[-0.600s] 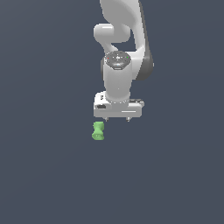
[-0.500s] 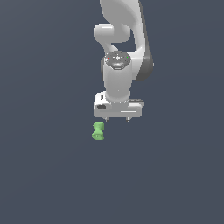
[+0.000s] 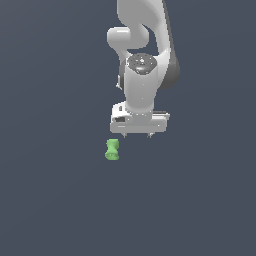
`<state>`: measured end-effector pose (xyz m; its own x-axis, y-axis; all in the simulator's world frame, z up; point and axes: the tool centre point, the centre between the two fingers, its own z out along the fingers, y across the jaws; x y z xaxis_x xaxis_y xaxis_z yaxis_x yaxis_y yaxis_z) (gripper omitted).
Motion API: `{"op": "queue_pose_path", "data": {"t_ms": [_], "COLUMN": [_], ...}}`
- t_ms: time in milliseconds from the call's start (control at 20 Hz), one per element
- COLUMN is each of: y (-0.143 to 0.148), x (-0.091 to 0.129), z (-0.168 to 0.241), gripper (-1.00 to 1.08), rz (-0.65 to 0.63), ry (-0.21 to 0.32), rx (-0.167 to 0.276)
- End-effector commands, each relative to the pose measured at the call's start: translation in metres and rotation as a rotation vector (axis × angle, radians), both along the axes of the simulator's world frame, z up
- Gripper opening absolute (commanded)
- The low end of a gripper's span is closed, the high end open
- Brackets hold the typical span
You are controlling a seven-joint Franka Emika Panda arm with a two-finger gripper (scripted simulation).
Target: Pick up the object and move it to a goal position.
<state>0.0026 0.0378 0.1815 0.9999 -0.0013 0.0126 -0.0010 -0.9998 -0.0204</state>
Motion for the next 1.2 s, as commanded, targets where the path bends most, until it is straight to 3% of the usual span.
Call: {"op": "queue_pose_path", "data": {"t_ms": [0,350,850,1150], "y": [0.000,-0.018,-0.091,-0.114], "x": [0.000,0.000,-0.008,-0.013], "z": [0.000,-0.011,-0.059,-0.074], "gripper": [1.00,1.00,1.00,1.00], "rz": [-0.001,0.000,0.006,0.008], "ry": [0.000,0.001,0.009,0.012], "rx": [0.000,-0.003,-0.015,-0.020]}}
